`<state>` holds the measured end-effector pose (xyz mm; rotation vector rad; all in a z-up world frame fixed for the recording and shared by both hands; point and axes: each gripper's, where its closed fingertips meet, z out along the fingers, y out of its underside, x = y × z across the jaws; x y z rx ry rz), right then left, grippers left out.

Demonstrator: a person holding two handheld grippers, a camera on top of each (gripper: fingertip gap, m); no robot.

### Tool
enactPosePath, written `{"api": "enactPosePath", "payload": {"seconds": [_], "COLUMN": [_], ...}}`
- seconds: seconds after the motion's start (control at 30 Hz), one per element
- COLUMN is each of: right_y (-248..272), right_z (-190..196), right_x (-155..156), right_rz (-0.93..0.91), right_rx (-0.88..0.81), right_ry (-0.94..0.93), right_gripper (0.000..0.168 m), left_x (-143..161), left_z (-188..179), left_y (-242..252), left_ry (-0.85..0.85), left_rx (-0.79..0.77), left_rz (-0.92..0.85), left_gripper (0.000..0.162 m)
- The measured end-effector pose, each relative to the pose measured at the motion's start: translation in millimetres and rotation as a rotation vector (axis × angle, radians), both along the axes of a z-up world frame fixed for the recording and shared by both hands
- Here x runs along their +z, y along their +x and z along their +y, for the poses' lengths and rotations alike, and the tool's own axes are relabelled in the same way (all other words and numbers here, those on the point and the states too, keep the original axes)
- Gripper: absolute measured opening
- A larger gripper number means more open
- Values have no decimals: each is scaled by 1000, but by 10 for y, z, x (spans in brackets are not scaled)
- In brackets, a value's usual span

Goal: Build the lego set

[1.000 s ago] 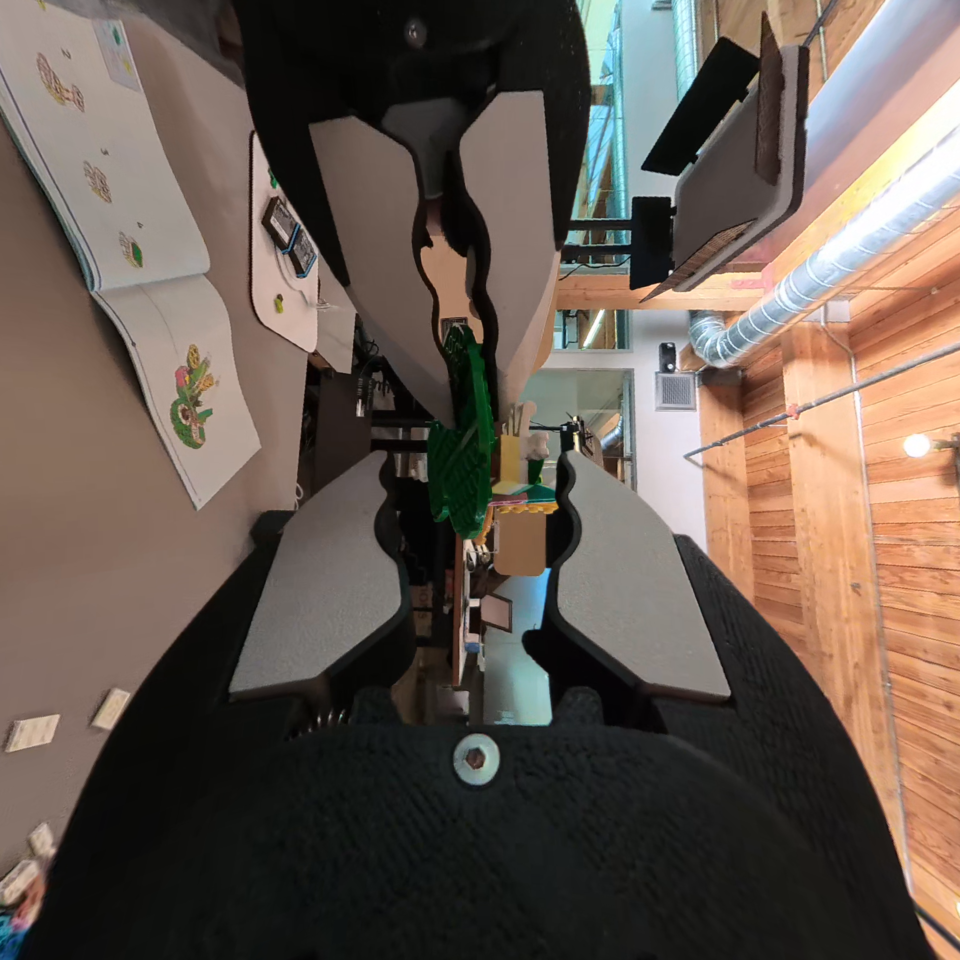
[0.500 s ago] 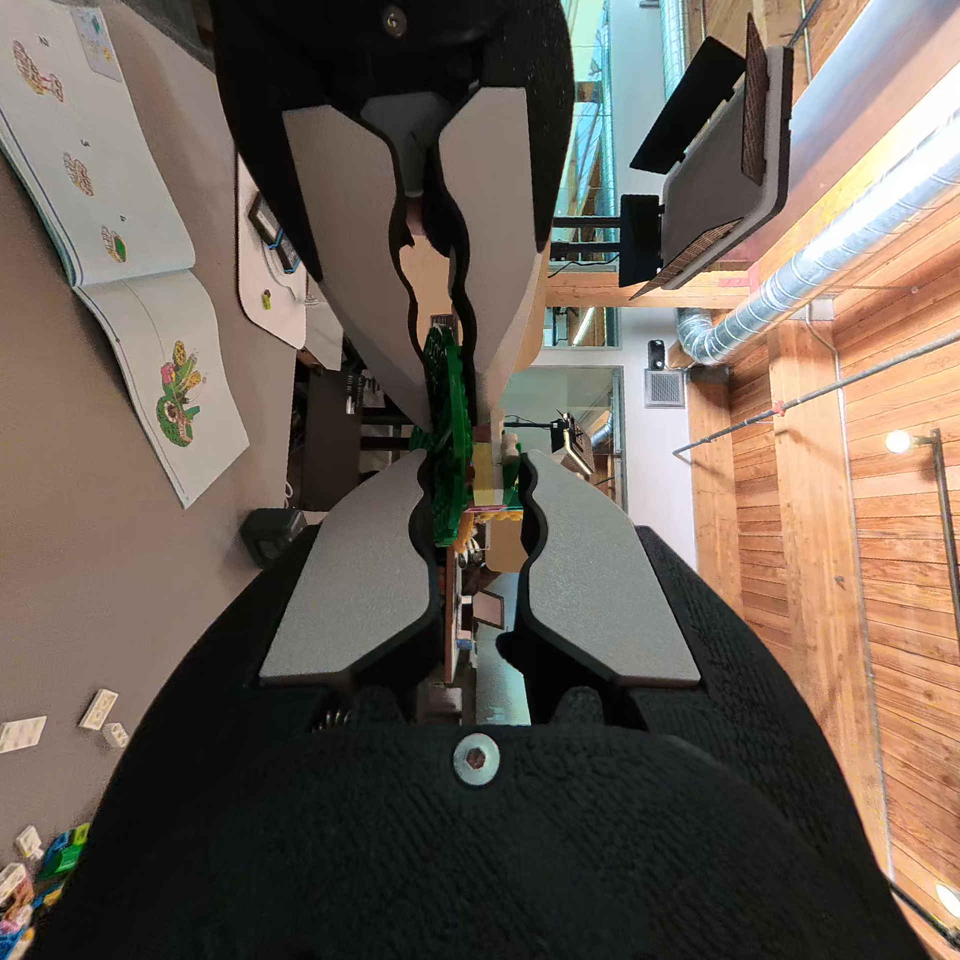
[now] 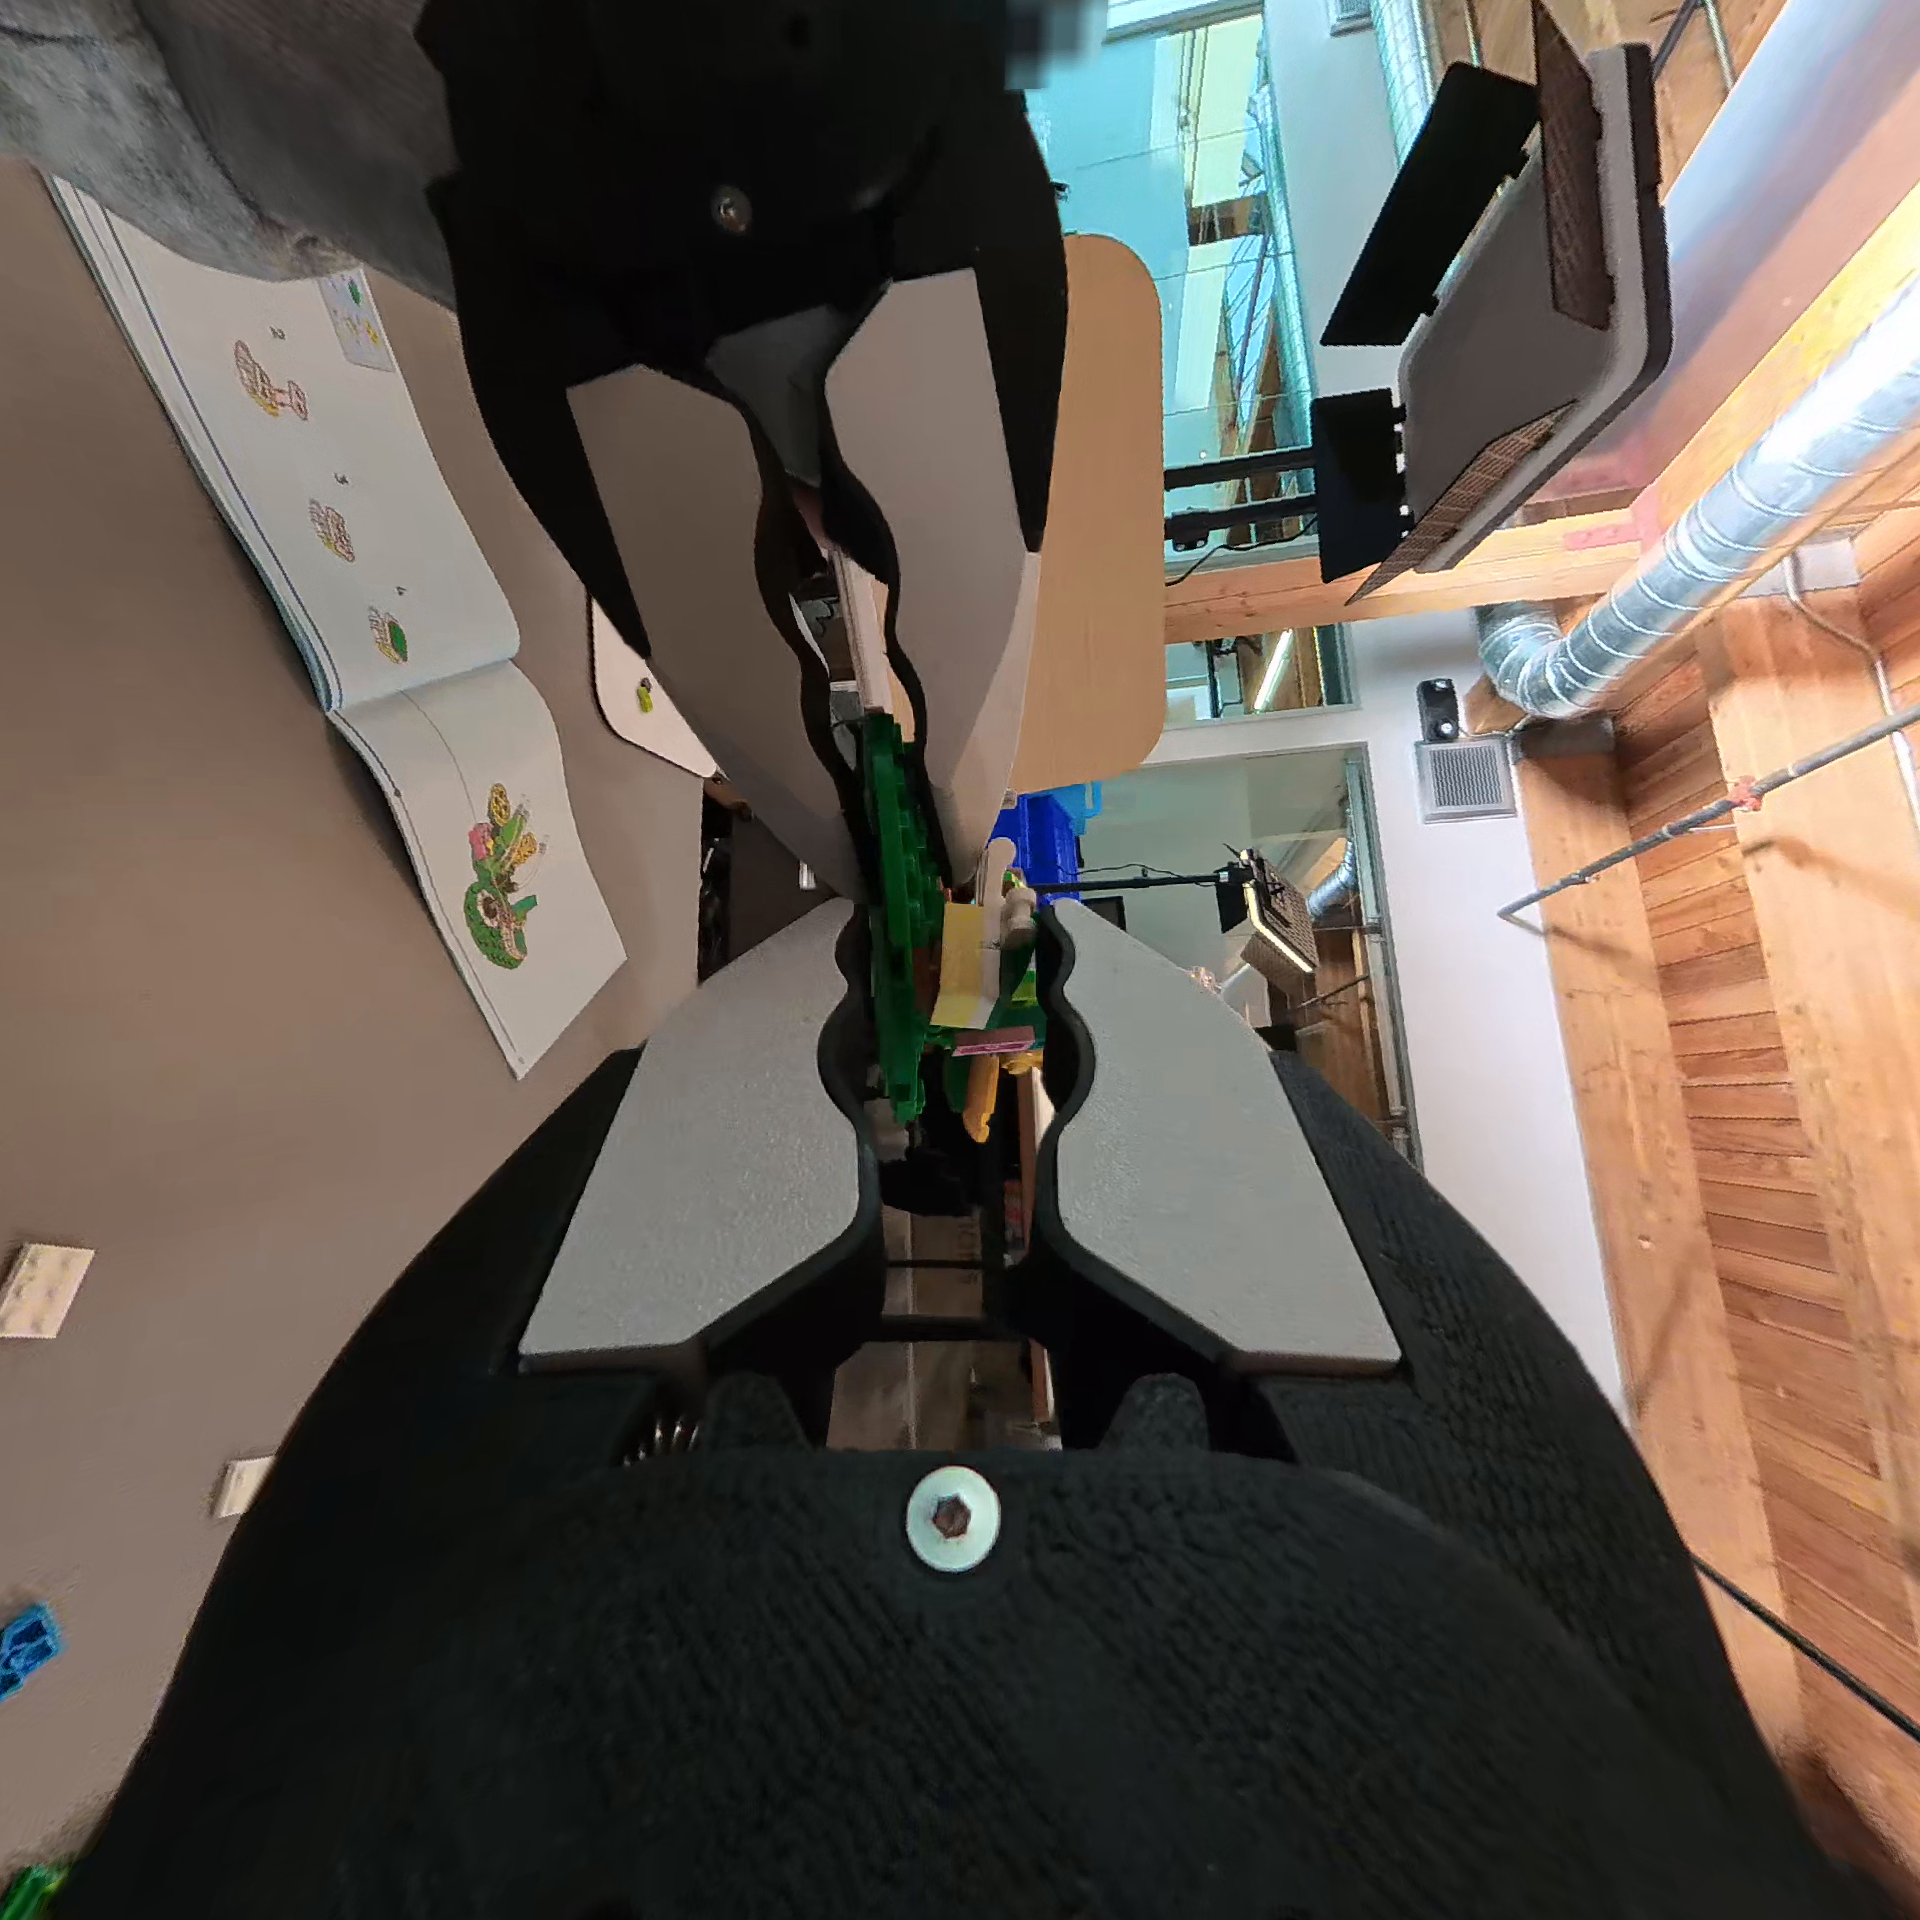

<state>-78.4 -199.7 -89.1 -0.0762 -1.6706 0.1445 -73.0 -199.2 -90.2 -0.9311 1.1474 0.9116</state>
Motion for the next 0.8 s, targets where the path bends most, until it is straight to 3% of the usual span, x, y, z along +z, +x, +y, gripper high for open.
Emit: {"api": "enactPosePath", "payload": {"seconds": [0.27,0.53,0.8], "right_y": [-13,-31,55], "right_z": [35,38,-109], "right_x": [-31,-13,12], "right_rz": [-32,14,30], "right_rx": [-27,-40,64], "right_ry": [-23,6,-11], "right_gripper": [44,31,27], "left_x": [23,21,13], "left_z": [-23,-42,-158], "left_y": [-12,11,133], "left_ry": [9,5,-35], "left_rx": [0,-23,-180], "left_rz": [-4,-9,-60], "left_gripper": [11,11,11]}}
